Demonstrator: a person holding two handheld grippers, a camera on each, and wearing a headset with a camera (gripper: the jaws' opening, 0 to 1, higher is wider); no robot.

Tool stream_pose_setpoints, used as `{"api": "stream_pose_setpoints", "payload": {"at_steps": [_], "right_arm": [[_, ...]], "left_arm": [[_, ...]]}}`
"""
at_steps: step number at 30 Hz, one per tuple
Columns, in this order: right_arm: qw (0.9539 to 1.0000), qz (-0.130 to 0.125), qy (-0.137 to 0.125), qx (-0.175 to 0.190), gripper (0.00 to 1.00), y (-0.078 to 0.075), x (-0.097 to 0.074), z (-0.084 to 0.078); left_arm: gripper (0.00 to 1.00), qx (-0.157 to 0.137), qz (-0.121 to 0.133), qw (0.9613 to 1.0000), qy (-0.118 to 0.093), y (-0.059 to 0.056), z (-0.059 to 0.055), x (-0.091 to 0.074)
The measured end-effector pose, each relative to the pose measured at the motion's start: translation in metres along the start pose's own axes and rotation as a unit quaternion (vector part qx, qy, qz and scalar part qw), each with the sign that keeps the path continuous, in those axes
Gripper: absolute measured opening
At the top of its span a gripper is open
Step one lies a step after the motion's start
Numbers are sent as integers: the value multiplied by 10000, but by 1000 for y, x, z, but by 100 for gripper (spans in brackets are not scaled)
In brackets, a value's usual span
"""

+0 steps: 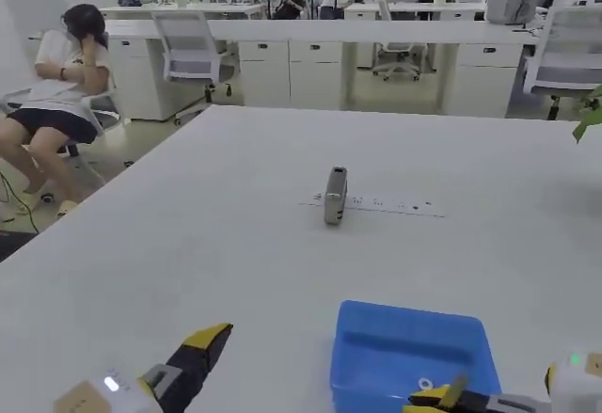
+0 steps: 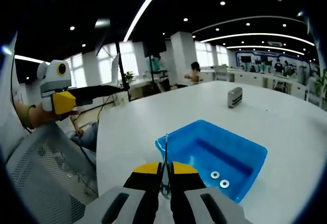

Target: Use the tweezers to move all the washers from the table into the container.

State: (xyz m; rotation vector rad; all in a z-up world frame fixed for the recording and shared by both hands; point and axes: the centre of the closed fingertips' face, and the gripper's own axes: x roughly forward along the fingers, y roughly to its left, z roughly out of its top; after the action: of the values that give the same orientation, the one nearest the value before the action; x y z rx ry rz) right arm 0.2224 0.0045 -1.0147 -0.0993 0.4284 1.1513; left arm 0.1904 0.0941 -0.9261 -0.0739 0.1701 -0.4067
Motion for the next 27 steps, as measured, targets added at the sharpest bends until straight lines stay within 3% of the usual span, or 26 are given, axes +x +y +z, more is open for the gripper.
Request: {"api": "stream_pose_setpoints", "payload": {"at_steps": [5,8,12,16,21,27], "right_arm": [[10000,79,13,28,3,7,-2,-1],[9999,94,-6,71,3,11,-5,-1],[9998,173,15,7,3,16,-10,-1],[9992,239,-236,218,3,19,-23,8],[9989,242,-369,164,3,22,-43,14],[9981,156,-587,91,3,22,-53,25]], "left_arm": [[91,180,197,9995,161,4,-5,0],[92,137,196,9995,201,4,-7,1],[93,121,187,9997,64,3,-2,1],[94,194,310,9992,136,6,-4,1],[95,147,419,9990,3,10,0,0],[94,334,547,9978,173,10,-5,0]]}}
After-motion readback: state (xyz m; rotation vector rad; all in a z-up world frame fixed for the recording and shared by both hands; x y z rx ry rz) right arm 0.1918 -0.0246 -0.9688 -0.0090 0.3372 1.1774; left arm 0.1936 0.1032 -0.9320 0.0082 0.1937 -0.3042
